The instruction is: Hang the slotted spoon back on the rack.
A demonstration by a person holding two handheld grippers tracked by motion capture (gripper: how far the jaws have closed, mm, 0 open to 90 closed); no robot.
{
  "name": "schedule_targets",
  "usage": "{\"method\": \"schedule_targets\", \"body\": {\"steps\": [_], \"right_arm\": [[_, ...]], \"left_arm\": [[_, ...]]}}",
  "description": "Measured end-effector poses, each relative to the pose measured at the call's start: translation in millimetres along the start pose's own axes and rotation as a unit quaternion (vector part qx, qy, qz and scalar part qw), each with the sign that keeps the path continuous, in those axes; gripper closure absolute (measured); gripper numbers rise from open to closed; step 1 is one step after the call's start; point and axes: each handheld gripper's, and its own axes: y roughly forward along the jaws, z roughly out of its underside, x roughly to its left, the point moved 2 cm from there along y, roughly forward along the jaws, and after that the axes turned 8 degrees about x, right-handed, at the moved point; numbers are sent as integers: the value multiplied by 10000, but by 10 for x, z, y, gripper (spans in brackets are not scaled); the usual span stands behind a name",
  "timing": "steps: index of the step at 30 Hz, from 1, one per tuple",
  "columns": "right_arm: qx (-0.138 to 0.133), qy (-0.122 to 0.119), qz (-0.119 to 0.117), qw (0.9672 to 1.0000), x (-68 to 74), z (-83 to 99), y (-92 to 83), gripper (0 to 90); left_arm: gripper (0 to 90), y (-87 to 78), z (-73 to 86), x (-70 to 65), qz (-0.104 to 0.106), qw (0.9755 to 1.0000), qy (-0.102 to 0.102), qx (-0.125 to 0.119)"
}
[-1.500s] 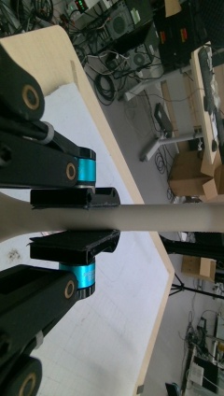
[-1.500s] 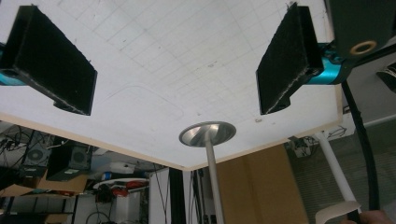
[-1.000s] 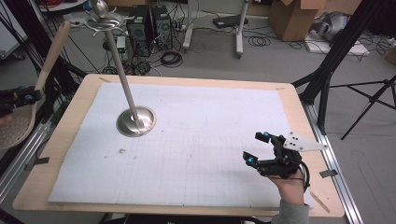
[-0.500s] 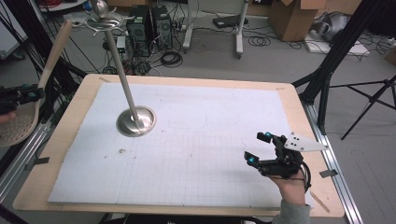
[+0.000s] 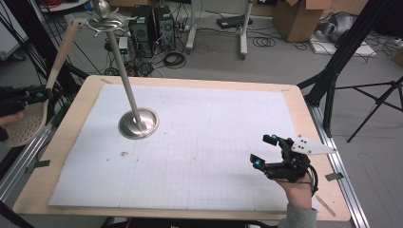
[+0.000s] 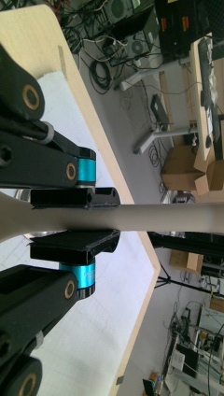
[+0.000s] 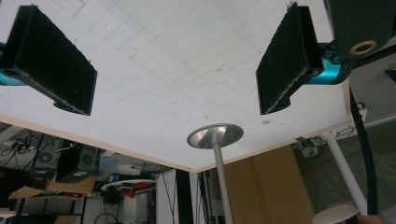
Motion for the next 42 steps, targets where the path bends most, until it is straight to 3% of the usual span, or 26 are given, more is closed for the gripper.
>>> {"method": "schedule_targets", "body": {"steps": [21, 42], "right_arm": [[-19, -36, 6, 10000, 10, -7, 2, 116], [7, -69, -8, 10000, 19, -12, 15, 116]], "left_arm": [[777, 136, 81, -47, 326, 9994, -45, 98], [777, 316, 71, -79, 221, 9994, -85, 250]]}}
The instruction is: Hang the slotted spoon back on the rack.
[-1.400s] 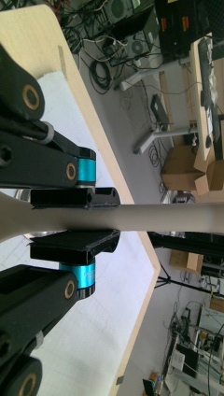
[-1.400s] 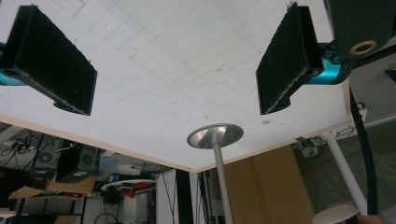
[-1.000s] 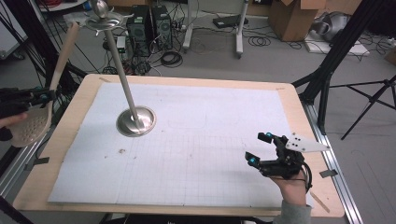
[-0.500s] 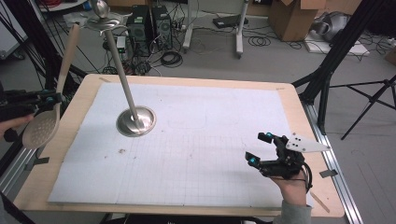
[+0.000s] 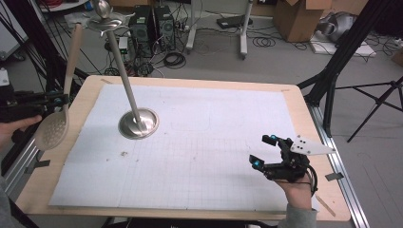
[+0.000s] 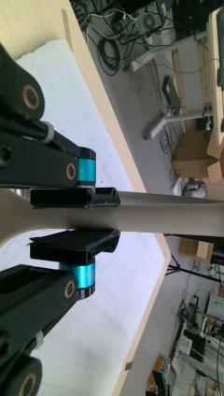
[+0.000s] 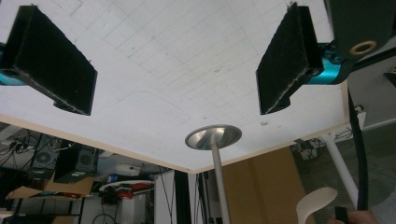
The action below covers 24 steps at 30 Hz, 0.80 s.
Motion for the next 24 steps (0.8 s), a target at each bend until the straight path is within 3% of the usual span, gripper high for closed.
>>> {"method": "schedule_targets", "body": {"steps": [10, 24], "right_arm": [[11, 13, -21, 10000, 9, -1, -4, 116], [-4, 48, -20, 10000, -16, 6, -14, 116]], "left_arm": [[777, 110, -27, -19, -114, 9999, -7, 79], [777, 329, -67, -15, -92, 9996, -13, 250]]}}
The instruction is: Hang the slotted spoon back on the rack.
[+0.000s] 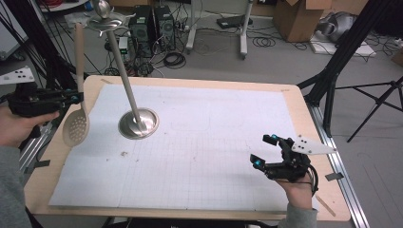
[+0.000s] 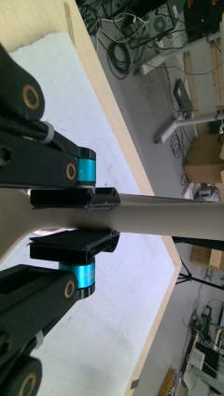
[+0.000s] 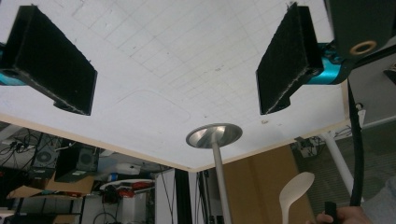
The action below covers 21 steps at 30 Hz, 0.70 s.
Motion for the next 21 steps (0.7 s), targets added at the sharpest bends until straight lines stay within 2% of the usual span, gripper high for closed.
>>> {"method": "schedule_targets", "body": {"steps": [8, 21], "right_arm": [[28, 8, 9, 10000, 3, 3, 13, 116], [-9, -4, 0, 10000, 2, 3, 2, 116]], "left_arm": [[777, 75, -10, 6, -120, 9999, -6, 8], [776, 207, -32, -22, -107, 9999, -59, 28]]}}
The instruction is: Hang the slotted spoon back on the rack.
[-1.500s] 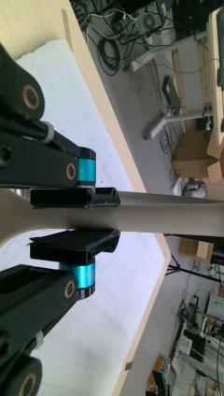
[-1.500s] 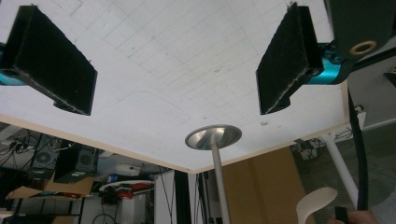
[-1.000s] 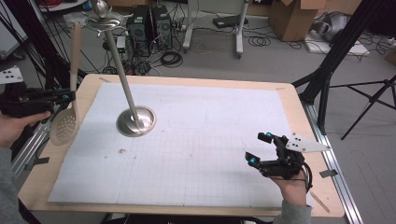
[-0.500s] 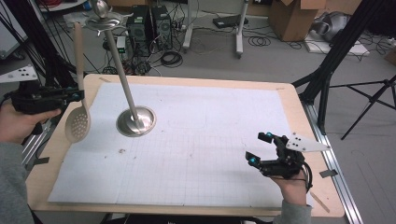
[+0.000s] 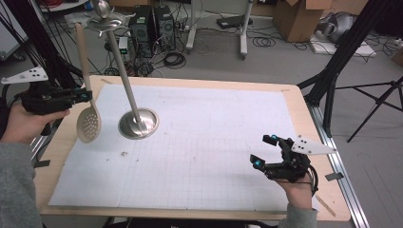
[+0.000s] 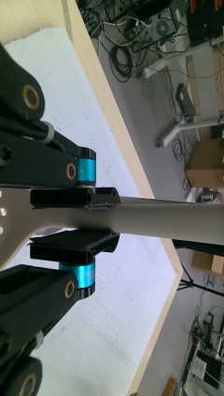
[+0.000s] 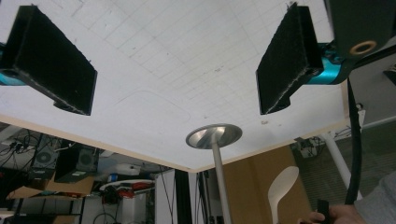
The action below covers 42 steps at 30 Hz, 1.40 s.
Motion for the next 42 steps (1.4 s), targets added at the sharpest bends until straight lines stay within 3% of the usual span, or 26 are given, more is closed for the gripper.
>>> {"method": "schedule_targets", "body": {"steps": [7, 11, 19, 23, 27, 30, 35, 40, 42], "right_arm": [[0, 10, 7, 10000, -2, 2, -5, 116], [4, 26, 7, 10000, -2, 5, -8, 116], [-2, -5, 13, 10000, -1, 4, -5, 116], [-1, 4, 17, 10000, 0, 5, -10, 116], [3, -2, 15, 10000, -1, 5, -5, 116], [31, 18, 15, 10000, -2, 9, 0, 116], [10, 18, 32, 10000, 6, 0, -14, 116], [-3, -13, 35, 10000, 15, -5, -22, 116], [-9, -25, 37, 10000, 17, -7, -25, 116]], "left_arm": [[776, 66, -10, -6, -68, 10000, 1, -30], [775, 96, -17, -15, -248, 9997, 41, -38], [772, 127, -8, -27, -226, 9997, 24, -75], [769, 126, 0, -21, -498, 9987, 126, -75], [759, 131, 0, -23, -494, 9986, 151, -85], [682, 134, -11, -31, -508, 9981, 239, -253], [558, 151, 13, -64, -443, 9971, 515, -332], [362, 149, 76, -97, -424, 9958, 677, -440], [240, 144, 108, -112, -440, 9958, 634, -483]]}}
